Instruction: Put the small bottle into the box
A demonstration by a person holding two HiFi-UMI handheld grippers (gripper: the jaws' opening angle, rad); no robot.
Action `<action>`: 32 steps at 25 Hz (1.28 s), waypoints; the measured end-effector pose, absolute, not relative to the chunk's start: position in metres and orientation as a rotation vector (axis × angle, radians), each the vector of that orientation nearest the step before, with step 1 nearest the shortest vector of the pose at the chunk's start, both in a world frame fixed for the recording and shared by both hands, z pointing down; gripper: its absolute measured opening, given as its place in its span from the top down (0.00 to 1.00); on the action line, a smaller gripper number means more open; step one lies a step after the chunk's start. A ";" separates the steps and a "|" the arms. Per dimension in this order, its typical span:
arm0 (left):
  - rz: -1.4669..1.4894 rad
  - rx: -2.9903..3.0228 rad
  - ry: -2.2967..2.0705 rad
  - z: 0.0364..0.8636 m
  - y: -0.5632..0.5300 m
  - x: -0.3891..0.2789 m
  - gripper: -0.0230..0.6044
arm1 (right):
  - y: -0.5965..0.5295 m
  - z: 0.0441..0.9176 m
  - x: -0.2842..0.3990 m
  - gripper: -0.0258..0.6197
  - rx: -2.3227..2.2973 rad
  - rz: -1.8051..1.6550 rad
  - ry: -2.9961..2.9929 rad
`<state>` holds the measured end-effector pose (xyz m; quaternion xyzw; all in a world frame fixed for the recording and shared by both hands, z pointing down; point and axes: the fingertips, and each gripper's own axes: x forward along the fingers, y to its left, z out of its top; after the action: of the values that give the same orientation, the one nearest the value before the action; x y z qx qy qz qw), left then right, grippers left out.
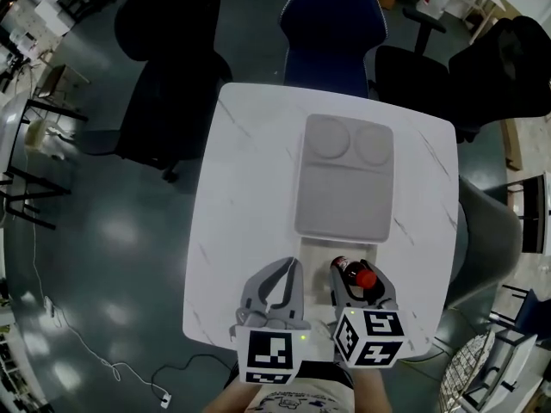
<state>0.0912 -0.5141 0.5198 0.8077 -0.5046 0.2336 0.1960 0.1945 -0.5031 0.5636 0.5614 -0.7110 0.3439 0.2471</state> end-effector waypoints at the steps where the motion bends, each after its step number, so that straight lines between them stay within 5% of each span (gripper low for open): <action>1: 0.660 2.265 -1.409 0.523 -0.515 0.092 0.93 | -0.504 0.567 0.194 0.60 1.523 0.937 -1.934; 32: 0.638 2.190 -1.456 0.529 -0.509 0.075 0.93 | -0.501 0.580 0.195 0.60 1.505 0.867 -1.823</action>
<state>0.0750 -0.5087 0.5292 0.7902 -0.5253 0.2302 0.2161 0.1949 -0.5009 0.5798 0.5690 -0.6890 0.3278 0.3069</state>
